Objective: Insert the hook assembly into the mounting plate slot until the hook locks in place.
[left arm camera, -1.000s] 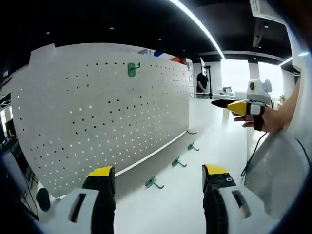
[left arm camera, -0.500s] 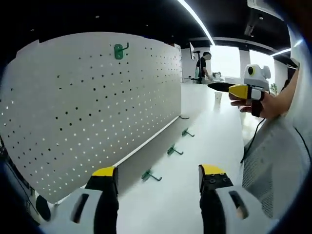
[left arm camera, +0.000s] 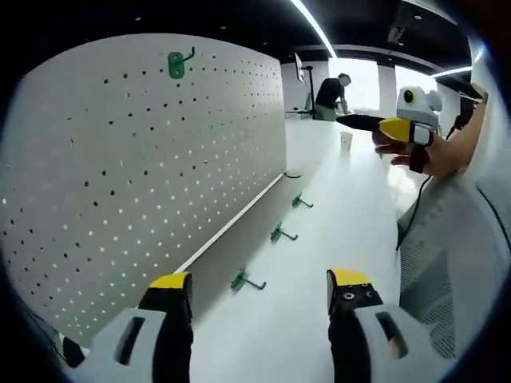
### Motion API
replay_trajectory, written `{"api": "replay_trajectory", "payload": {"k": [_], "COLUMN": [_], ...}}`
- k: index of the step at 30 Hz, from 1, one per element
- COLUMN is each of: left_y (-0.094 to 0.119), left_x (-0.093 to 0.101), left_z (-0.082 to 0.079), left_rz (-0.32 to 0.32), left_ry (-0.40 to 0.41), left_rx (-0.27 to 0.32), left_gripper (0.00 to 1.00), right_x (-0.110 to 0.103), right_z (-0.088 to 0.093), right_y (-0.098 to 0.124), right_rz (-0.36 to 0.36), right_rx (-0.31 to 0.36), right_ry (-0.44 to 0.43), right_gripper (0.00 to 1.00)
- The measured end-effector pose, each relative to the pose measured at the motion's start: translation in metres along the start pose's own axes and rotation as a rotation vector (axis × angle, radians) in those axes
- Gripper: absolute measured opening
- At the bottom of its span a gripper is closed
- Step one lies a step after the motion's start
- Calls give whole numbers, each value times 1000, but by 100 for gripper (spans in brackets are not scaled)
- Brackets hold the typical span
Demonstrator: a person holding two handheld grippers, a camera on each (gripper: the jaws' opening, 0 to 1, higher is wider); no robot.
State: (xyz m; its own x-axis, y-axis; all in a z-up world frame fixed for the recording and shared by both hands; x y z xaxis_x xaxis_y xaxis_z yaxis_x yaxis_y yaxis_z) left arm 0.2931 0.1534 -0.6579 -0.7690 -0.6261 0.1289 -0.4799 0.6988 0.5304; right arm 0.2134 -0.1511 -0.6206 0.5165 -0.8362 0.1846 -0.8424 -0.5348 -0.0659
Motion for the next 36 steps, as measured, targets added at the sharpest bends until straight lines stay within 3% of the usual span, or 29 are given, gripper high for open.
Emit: {"api": "replay_trajectory", "payload": {"k": [11,28,33,36], "left_y": [-16,-36,-45,-50], "left_x": [-13,-28,-29,-31], "left_z": [-5,-7,-3,-3], "left_rz": [31,86,96,104], "left_ry": [-76,-121,-165,-173], "left_rx": [-84,-191,-264,-279], "left_gripper": [69,69,69,69], "right_x": [0,2,3,3], "right_z": [0,-1,-1,-1], "right_y": [1,2,2,2], "right_rz": [1,15,20,18], "right_rx": [1,4,6,5], "right_ry": [6,2,-1,3], "right_gripper": [64,64,64,64]}}
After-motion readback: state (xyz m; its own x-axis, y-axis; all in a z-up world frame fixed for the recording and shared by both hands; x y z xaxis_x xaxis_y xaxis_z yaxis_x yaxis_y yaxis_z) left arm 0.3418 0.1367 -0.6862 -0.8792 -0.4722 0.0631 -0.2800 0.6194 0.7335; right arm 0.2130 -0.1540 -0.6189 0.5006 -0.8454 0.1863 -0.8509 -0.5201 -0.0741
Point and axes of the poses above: the point that each gripper's makers call its tool centre point, and the gripper's own axes: y roughly backward along the fingers, x roughly to its right, z roughly out of its underside, the point moved 10 cm from there along y, roughly backward along the fingers, and after that the axes turned 14 degrees about y, right-handed, at the moved point
